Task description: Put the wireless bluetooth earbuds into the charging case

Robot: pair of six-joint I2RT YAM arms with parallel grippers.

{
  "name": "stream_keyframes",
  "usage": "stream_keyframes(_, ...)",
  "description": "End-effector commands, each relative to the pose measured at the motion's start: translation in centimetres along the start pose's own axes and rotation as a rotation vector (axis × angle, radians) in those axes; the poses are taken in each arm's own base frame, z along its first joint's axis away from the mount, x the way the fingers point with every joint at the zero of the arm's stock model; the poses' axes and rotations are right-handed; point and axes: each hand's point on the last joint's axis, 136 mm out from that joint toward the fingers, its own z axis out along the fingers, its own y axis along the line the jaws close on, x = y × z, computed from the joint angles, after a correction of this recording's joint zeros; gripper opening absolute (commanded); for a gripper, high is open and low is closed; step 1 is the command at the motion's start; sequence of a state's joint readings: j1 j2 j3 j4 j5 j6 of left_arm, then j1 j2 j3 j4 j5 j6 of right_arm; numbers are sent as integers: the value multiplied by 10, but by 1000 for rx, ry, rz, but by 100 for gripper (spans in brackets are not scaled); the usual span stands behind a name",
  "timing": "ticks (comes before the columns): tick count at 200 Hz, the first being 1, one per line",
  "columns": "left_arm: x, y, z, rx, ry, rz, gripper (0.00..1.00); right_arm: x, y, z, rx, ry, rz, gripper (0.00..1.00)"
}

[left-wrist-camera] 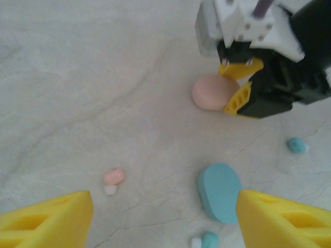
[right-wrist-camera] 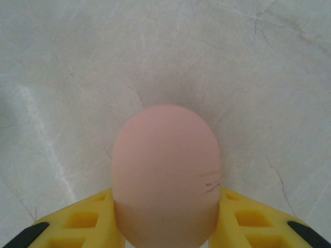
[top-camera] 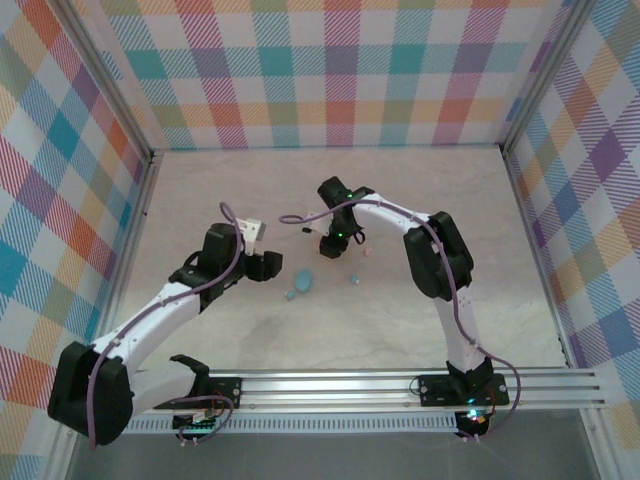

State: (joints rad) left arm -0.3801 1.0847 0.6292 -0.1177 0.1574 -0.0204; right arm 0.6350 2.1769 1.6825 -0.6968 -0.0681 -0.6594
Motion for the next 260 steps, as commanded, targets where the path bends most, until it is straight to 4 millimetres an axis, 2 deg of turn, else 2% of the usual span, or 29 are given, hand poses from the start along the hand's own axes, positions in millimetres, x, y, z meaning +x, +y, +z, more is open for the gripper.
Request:
stream_keyframes(1, -20, -16, -12, 100, -111, 64, 75, -17, -3, -37, 40, -84, -44, 31)
stream_keyframes(26, -22, -34, -23, 198, -154, 159, 76, -23, 2, -63, 48, -129, -53, 29)
stream_keyframes(45, -23, -66, -42, 369, -228, 326, 78, -28, 13, -91, 29, -170, -62, 29)
stream_keyframes(56, -25, -77, -52, 422, -260, 390, 78, -29, 23, -109, 6, -197, -72, 29)
stream_keyframes(92, -35, -104, -75, 568, -276, 559, 78, -30, 60, -165, -56, -299, -116, 29)
stream_keyframes(117, -44, -118, -80, 667, -259, 634, 77, -23, 82, -191, -41, -328, -173, 29)
stream_keyframes(140, -63, -123, -80, 675, -318, 678, 77, -15, 104, -212, -40, -358, -229, 29)
stream_keyframes(160, -74, -130, -77, 729, -334, 678, 76, -9, 118, -224, -42, -380, -273, 29)
stream_keyframes(186, -78, -138, -68, 800, -323, 673, 74, -9, 127, -234, -50, -400, -299, 28)
stream_keyframes(260, -79, -167, -55, 844, -341, 676, 73, -16, 131, -232, -90, -400, -304, 27)
